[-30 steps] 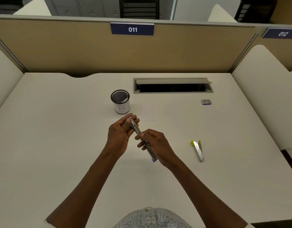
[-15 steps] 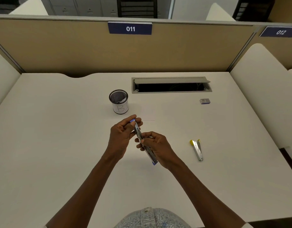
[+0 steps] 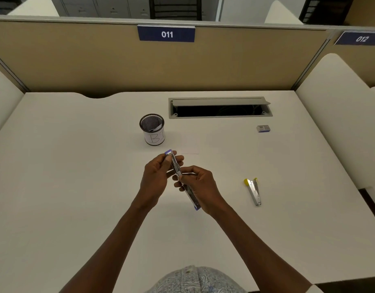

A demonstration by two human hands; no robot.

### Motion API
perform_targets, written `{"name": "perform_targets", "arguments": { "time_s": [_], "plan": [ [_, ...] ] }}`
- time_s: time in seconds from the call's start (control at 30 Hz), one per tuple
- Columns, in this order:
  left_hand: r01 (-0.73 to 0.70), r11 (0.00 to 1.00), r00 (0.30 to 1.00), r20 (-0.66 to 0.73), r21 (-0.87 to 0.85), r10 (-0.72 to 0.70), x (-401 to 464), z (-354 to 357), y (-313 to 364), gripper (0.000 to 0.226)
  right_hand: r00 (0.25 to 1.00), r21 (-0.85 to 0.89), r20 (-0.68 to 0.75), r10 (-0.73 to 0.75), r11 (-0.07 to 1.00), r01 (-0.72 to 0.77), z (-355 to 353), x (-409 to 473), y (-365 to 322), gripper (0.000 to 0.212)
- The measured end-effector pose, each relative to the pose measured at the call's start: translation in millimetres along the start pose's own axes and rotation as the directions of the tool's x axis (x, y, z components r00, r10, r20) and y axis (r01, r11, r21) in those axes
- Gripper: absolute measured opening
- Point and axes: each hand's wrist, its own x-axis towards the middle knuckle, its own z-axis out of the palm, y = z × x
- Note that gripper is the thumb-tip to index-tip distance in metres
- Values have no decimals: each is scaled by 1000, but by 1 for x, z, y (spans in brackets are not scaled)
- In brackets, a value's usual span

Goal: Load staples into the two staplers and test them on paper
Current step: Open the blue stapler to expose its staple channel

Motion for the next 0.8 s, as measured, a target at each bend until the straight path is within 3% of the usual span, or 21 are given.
{"name": "perform_targets", "arguments": {
  "time_s": [0.2,0.33,0.43,0.57,0.67,0.8],
  "plan": [
    [17,1000,997,-81,-20,-19,2,7,-8,25,999,-3,-22,45,999,-45,-1,-2,-3,13],
    [155,971,973,-142,-184,-182,3,8,-18,23,991,33,-7,131,991,-131,-1,-2,-3,12],
    [300,895,919,-152,-330,-364,4,7,-25,22,984,27,-35,174,984,-173,-3,-4,2,8],
    [451,743,812,-117,-495,-571,4,1,-32,18,968,-27,-35,249,968,-250,-9,-6,9,27],
    [534,640,719,-102,-552,-688,2,-4,-40,13,928,59,9,373,926,-373,-15,-5,9,29],
    [571,590,665,-100,-571,-740,1,-6,-50,7,841,296,26,541,799,-523,-20,-4,15,19]
  ]
}}
